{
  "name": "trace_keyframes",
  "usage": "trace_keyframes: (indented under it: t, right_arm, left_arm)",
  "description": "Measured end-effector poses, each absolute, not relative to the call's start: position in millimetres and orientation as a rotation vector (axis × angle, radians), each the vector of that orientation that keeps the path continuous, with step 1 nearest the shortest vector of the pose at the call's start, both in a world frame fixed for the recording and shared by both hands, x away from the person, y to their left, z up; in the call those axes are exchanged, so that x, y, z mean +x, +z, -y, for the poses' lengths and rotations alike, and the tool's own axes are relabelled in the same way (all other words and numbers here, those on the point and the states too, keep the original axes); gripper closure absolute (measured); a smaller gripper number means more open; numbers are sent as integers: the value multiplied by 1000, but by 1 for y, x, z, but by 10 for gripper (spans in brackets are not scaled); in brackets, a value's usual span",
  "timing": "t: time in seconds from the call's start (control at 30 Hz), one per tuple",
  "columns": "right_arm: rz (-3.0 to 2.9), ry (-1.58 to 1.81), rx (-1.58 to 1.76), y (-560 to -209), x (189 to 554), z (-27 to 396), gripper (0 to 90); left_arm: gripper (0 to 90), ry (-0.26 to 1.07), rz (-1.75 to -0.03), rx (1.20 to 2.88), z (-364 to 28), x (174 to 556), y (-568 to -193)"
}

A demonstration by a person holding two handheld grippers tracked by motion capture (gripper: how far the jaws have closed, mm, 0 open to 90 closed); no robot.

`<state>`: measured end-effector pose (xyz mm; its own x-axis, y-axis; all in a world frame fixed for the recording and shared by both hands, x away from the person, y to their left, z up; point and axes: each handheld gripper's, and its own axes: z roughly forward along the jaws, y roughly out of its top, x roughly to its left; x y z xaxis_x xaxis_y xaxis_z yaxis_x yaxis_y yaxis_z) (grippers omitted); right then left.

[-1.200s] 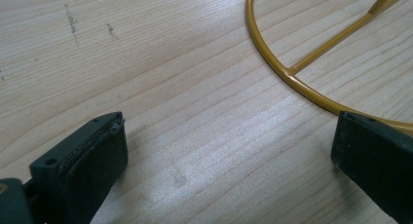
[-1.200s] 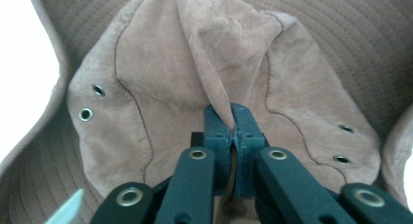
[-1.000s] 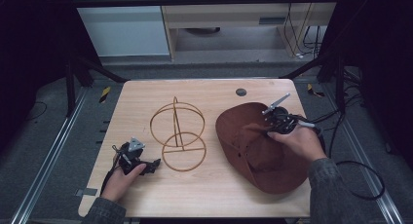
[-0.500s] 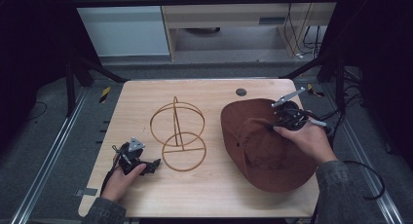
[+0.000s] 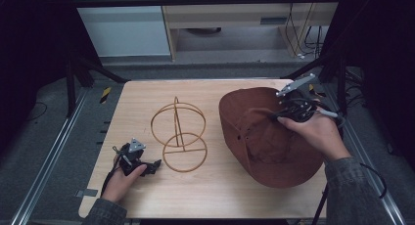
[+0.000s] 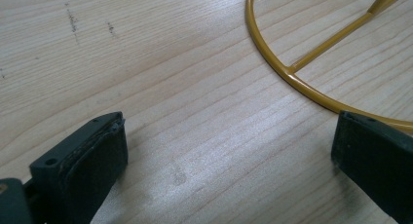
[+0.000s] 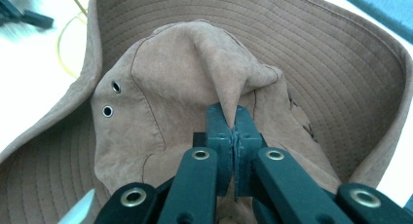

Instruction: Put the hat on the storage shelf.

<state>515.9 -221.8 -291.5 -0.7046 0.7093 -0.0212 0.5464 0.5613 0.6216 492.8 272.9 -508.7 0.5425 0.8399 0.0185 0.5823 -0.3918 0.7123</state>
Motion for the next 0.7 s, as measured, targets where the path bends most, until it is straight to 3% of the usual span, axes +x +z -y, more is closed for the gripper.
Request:
trace_keyframes:
  t: [0.7]
  right_arm:
    - [-2466,991,874,-206,501,183,890]
  left_arm:
    - [0,502,-1144,2118,-273,493,-509]
